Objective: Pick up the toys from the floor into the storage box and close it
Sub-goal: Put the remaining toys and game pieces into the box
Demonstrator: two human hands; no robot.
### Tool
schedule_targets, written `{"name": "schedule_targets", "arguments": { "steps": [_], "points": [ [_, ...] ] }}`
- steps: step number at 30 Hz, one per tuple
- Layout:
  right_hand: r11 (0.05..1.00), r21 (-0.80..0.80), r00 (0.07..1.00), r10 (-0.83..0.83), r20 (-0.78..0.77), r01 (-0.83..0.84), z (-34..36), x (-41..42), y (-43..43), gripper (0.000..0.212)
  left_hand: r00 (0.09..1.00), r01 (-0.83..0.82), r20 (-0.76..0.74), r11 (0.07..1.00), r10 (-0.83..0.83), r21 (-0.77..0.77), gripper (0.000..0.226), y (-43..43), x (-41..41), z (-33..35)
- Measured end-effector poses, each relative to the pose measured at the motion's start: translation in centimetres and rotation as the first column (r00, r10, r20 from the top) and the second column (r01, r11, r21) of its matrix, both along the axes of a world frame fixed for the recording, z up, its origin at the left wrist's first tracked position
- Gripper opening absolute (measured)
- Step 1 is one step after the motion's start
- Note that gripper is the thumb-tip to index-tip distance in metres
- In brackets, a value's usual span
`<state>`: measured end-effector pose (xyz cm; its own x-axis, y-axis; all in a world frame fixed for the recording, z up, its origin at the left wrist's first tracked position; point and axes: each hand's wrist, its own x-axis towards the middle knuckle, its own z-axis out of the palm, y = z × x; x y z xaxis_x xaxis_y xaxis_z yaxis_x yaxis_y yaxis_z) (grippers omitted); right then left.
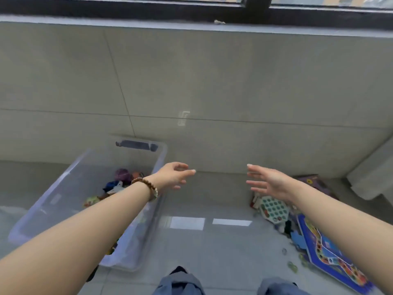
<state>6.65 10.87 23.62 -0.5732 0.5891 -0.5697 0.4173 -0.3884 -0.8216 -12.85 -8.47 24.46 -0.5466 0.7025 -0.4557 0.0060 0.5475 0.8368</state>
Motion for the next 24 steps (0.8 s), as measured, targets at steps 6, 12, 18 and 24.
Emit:
{"name": "schedule_targets", "arguments": {
  "steps": [6,12,18,24],
  "points": [
    [0.997,-0.009,0.986,-0.077,0.146,0.080,-6.5,10.3,6.5,0.056,0.973,0.219,0.101,0.968,-0.207,-0.121,0.057,10.2,7.7,-7.4],
    [0.987,-0.071,0.958,-0.121,0.261,0.144,-14.9,15.7,10.1,0.052,0.947,0.310,0.153,0.927,-0.282,-0.211,0.067,17.2,12.0,-15.4],
    [0.977,-0.119,0.969,-0.152,0.194,0.177,-20.8,14.8,12.0,0.034,0.977,0.209,0.086,0.950,-0.195,-0.230,0.071,22.7,12.3,-22.4],
    [0.982,-0.079,0.979,-0.159,0.130,0.170,-23.2,13.0,13.9,0.034,0.972,0.226,-0.006,0.946,-0.233,-0.232,0.065,25.8,12.0,-26.6]
  ]
}}
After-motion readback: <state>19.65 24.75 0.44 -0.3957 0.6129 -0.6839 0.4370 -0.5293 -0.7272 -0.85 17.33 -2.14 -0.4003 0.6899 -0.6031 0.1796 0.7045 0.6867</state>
